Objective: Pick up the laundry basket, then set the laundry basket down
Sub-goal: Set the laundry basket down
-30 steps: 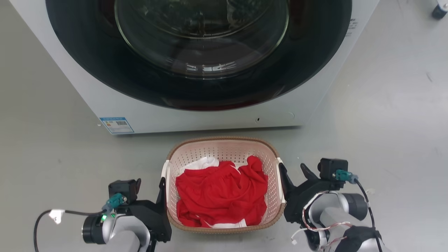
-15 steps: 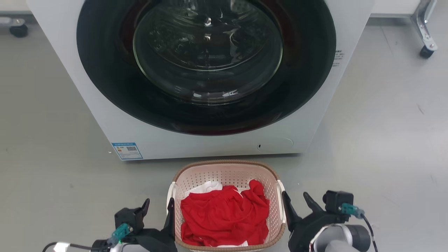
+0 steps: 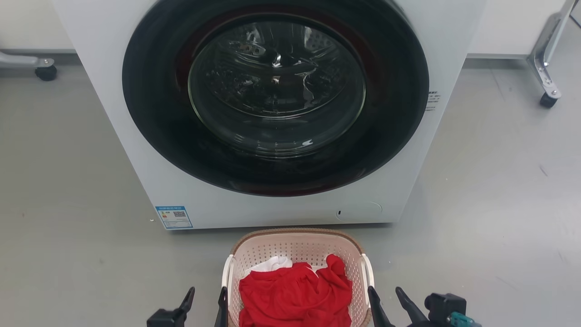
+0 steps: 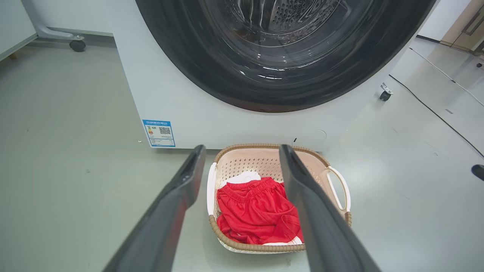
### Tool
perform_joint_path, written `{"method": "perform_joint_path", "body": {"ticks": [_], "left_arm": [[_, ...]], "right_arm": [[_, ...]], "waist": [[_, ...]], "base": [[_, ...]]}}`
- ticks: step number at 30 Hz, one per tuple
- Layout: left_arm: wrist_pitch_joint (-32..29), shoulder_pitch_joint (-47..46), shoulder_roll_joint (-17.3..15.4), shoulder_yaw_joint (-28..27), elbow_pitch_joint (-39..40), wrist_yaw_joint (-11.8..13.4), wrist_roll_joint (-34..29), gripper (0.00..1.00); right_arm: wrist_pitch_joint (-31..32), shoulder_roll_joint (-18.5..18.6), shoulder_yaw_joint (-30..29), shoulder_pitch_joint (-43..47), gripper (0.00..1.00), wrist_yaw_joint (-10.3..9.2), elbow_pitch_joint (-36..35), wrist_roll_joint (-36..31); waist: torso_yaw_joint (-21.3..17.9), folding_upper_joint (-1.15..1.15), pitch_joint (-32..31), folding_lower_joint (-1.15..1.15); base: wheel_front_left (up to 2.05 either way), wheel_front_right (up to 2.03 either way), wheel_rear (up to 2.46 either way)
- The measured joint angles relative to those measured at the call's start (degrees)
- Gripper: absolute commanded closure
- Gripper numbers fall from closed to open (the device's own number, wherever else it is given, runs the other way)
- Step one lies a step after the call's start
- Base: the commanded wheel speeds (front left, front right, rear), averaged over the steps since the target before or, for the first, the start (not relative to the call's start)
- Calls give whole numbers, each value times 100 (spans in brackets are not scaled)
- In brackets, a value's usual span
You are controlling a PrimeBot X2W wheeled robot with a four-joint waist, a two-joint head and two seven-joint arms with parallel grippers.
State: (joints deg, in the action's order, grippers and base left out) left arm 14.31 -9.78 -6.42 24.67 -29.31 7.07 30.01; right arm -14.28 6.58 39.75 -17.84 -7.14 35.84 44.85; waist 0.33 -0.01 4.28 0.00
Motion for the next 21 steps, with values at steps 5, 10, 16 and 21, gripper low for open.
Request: {"method": "perform_joint_path", "body": {"ticks": [5, 10, 16, 21], "left_arm": [[0, 371, -34, -76, 300, 1, -258, 0], [0, 673, -29, -177, 609, 1, -461, 0], [-1, 812, 19, -482, 858, 4, -641, 0], [0, 940, 57, -719, 1022, 5, -797, 0]], "right_arm": [[0, -12, -338, 423, 0, 0, -316, -375], [0, -65, -788, 769, 0, -1, -688, -749], [0, -155, -1313, 1057, 0, -1, -1147, -1303], [-1, -213, -1573, 1252, 0, -1, -1502, -1700]], "waist": [[-2, 1, -123, 0], [-13, 1, -185, 0], [-31, 1, -215, 0], [-60, 1, -274, 0]], "base": [[0, 0, 0], [0, 0, 0], [0, 0, 0], [0, 0, 0]]}}
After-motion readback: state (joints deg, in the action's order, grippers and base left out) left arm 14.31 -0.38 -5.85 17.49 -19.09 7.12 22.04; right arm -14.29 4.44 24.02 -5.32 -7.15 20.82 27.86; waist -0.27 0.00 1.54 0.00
